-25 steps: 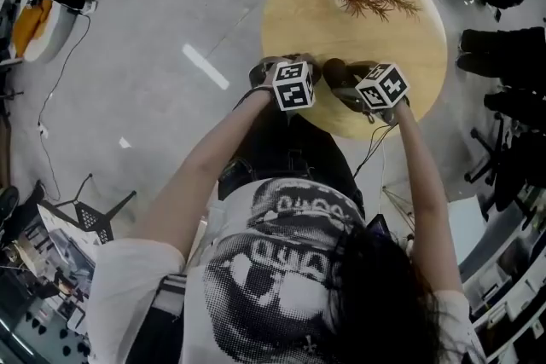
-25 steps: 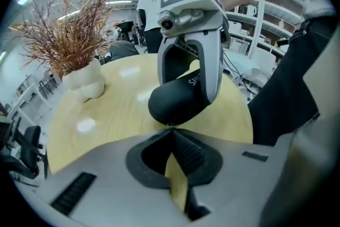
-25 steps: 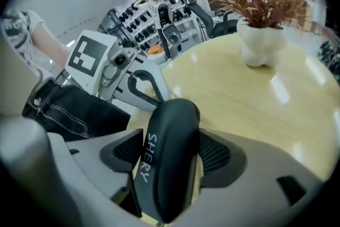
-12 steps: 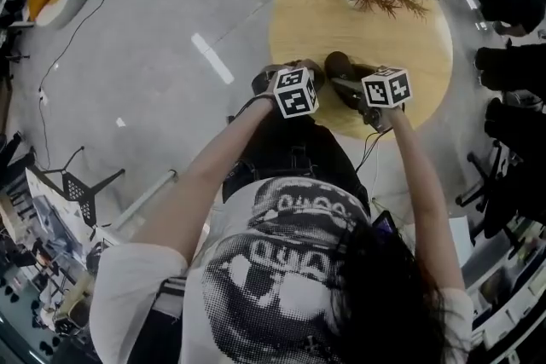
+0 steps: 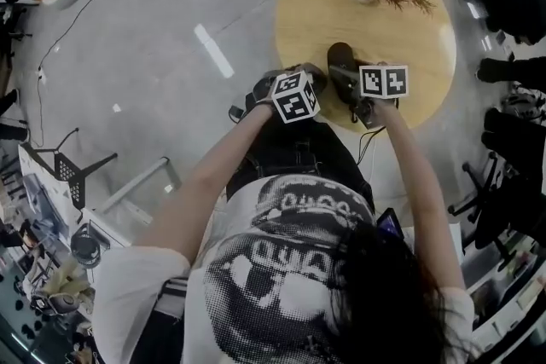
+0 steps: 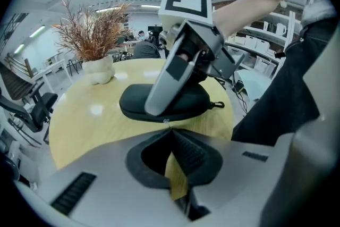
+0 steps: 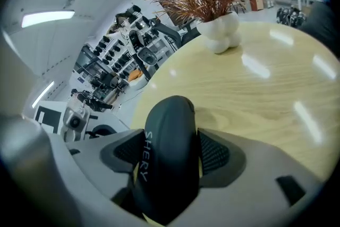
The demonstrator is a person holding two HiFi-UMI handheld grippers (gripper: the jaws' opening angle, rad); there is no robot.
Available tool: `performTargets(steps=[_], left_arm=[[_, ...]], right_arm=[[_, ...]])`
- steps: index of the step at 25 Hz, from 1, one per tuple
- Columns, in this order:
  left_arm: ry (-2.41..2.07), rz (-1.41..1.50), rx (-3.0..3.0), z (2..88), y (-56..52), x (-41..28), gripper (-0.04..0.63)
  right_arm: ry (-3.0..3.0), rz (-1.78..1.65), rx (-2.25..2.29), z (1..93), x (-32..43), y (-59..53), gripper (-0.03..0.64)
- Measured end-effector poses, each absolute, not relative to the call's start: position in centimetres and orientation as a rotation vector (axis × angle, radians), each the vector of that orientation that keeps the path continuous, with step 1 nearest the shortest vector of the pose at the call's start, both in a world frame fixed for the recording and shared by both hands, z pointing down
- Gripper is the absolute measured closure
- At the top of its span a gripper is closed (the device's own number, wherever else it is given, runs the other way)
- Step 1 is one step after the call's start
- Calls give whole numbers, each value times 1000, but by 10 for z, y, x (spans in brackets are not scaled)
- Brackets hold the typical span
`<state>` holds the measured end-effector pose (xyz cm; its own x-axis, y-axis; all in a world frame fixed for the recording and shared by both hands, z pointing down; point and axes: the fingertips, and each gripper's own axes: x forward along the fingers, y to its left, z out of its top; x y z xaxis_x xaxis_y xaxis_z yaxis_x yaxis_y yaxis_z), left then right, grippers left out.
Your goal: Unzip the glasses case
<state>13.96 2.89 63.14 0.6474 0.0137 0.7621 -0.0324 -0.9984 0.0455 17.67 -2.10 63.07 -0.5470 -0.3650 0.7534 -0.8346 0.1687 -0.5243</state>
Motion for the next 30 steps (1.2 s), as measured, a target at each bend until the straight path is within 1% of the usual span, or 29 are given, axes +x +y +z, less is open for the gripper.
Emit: performTargets(steps=[4, 9, 12, 21, 26, 30], left_arm=[[-36, 1274, 2800, 628, 39, 136, 583], [-9, 1260, 2811, 624, 59, 131, 583], [-52, 1220, 2801, 620, 62, 127, 583], [-149, 1115, 2770, 613, 69, 116, 583], [-140, 1091, 2790, 611, 78, 128, 583], [-144, 1074, 2788, 616, 76, 132, 583]], right_arm=[[-1962, 1433, 1224, 630, 177, -24, 301], [-1854, 1674, 1461, 629, 186, -34, 308], [-1818, 1762, 1542, 628, 188, -36, 308], [-1673, 1963, 1769, 630, 189, -40, 316], [-1596, 2088, 1896, 630, 192, -43, 321], [-1598, 2101, 1912, 631, 193, -44, 321]])
